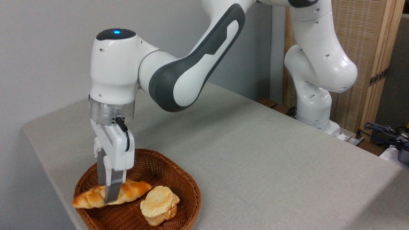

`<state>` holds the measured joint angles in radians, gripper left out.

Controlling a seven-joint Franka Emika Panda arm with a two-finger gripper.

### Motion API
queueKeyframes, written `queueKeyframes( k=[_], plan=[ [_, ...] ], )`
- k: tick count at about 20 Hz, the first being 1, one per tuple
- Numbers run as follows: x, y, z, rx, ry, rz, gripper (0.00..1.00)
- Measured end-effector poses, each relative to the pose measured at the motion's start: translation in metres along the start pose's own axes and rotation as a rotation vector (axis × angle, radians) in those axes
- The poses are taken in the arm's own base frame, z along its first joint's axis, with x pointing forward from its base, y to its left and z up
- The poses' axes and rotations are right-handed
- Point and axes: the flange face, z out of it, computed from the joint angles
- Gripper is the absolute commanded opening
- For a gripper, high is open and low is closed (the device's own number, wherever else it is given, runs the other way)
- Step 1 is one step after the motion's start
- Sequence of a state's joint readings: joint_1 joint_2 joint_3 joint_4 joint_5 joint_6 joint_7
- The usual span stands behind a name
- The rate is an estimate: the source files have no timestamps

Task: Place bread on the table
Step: 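Lift the braided roll out of the basket and carry it sideways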

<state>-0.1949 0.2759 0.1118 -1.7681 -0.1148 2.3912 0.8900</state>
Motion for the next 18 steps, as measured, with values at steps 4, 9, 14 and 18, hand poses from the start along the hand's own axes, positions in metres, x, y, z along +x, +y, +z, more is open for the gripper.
queueKeyframes(
  k=[4, 9, 14, 18],
  plan=[
    [0.005, -0.002, -0.028, 0.024, 0.032, -0.044, 0.40],
    [0.009, 0.007, -0.066, -0.002, 0.033, -0.071, 0.41],
    [0.004, 0.014, -0.102, -0.038, 0.015, -0.120, 0.45],
    [-0.005, 0.026, -0.121, -0.109, -0.043, -0.123, 0.45]
  ],
)
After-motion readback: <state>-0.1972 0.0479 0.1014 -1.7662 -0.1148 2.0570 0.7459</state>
